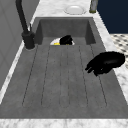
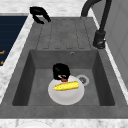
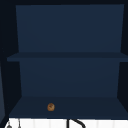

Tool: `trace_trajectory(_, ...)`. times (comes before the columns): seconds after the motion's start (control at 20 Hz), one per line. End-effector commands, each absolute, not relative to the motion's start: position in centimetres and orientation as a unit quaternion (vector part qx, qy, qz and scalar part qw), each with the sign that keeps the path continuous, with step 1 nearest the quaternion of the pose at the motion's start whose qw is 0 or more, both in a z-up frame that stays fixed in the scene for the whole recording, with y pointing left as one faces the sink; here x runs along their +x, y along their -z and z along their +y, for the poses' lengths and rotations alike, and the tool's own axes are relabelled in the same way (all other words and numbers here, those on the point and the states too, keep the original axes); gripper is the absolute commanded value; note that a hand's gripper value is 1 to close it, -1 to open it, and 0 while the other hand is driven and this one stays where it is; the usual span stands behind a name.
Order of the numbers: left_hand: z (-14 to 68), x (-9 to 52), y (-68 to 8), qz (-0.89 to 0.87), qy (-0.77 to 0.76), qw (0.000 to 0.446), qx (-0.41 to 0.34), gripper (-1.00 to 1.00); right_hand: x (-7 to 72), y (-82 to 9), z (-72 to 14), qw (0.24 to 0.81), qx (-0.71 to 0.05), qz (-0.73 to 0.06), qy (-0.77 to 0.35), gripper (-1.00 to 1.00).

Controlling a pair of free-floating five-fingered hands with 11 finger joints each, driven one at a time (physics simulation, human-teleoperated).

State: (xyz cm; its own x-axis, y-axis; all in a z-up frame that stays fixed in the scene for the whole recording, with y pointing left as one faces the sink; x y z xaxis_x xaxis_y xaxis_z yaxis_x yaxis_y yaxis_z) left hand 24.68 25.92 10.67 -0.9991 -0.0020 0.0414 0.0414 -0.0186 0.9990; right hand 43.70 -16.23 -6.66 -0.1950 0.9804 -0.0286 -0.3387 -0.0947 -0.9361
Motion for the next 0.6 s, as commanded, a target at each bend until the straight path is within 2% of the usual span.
trace_trajectory(0.0, 25.9, 24.7, -10.7, -0.7, 0.714, 0.015, -0.014, 0.0, 44.6, 7.7, -17.7, 0.484, -0.393, -0.448, -0.641, 1.0)
trace_trajectory(0.2, 25.9, 24.7, -10.7, -0.7, 0.714, 0.015, -0.014, 0.0, 44.6, 6.8, -17.6, 0.511, -0.352, -0.444, -0.647, 1.0)
trace_trajectory(0.25, 25.9, 24.7, -10.7, -0.7, 0.714, 0.015, -0.014, 0.0, 44.6, 6.7, -17.7, 0.512, -0.349, -0.444, -0.647, -1.0)
trace_trajectory(0.55, 25.9, 24.7, -10.7, -0.7, 0.714, 0.015, -0.014, 0.0, 44.4, 4.8, -19.8, 0.51, -0.324, -0.475, -0.64, -1.0)
